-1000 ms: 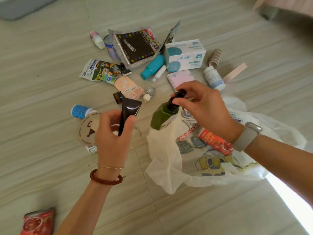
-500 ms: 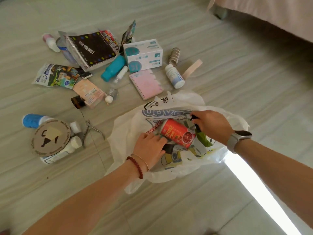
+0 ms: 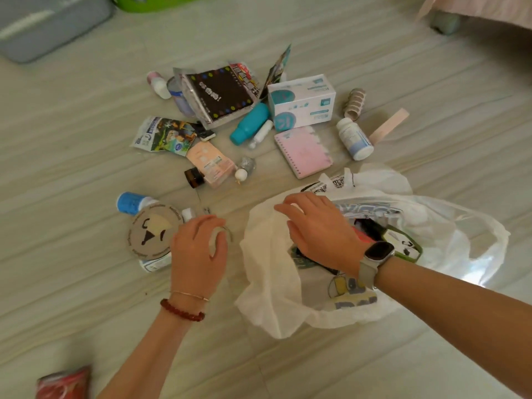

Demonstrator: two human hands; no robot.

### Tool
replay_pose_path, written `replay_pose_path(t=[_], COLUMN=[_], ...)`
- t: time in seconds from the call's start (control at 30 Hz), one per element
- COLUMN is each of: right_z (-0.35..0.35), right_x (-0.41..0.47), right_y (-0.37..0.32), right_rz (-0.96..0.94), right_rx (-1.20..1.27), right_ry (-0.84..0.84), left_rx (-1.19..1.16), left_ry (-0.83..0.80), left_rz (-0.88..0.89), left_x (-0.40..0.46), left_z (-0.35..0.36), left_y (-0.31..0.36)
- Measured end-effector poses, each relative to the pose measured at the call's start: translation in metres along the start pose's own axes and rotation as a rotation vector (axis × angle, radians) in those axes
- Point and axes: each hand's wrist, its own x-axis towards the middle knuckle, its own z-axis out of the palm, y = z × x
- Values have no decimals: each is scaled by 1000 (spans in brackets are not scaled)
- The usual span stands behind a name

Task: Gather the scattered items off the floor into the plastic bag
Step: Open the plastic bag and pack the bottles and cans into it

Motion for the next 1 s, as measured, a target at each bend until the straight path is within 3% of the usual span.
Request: replay_pose_path(t=[0.07,0.2,0.3,0.53,0.73,0.87,1.0], right_z=[9,38,69,125,144,140,98], right_x=[28,73,90,105,117,121,125], right_y=[-26,-74,-95,-99,-108,-109,-110], right_rz=[-12,-21,78,402,448,413,340], right_rx=[116,186,149,122,21,99,184], right_ry=[-19,-176,-351,-443,-378,-476,-404], left_rx=[137,344,330,342,184,39,-5], left_ry=[-71,-392,-437,-347,-305,-28,195], left_rz=[-150,-342,-409,-223,-80,-278,-334], left_x=[0,-3,4,-20,-49,-38,-14], left_z=[-11,-19,-15,-20,-36,-60,-79], left_y=[-44,-117,-139,-149,-151,-139,-108])
